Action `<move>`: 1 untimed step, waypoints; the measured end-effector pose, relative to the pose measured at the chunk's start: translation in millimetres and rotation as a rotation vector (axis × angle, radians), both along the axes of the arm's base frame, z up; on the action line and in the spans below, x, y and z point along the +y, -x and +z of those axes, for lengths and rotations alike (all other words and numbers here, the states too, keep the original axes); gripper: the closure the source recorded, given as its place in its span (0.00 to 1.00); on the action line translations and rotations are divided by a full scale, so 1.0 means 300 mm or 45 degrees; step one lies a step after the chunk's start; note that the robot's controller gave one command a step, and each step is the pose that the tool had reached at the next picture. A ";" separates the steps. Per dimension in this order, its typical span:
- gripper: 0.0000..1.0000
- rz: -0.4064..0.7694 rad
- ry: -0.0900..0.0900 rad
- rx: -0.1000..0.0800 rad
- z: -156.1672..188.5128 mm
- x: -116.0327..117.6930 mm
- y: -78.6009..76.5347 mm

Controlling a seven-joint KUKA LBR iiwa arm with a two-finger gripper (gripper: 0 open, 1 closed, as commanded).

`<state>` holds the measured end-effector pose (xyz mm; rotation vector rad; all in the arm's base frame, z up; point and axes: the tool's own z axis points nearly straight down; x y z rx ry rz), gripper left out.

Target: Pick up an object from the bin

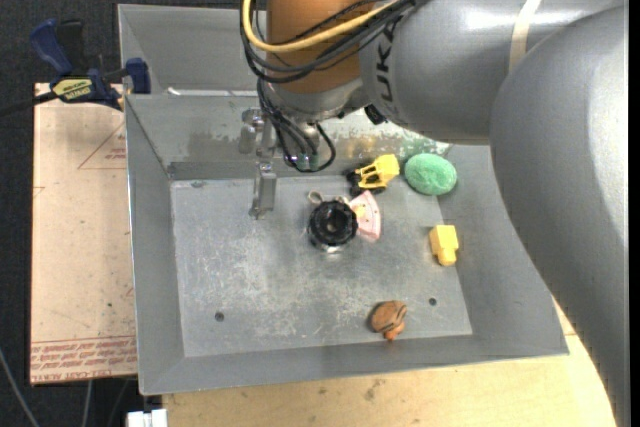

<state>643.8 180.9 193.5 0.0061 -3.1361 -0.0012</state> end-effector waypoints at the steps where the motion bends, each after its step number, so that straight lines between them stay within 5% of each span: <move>1: 0.00 -0.003 -0.001 -0.009 0.018 -0.003 -0.004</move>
Offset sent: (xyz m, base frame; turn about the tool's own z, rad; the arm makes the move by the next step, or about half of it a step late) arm -0.0417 -0.0525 0.0122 -0.0207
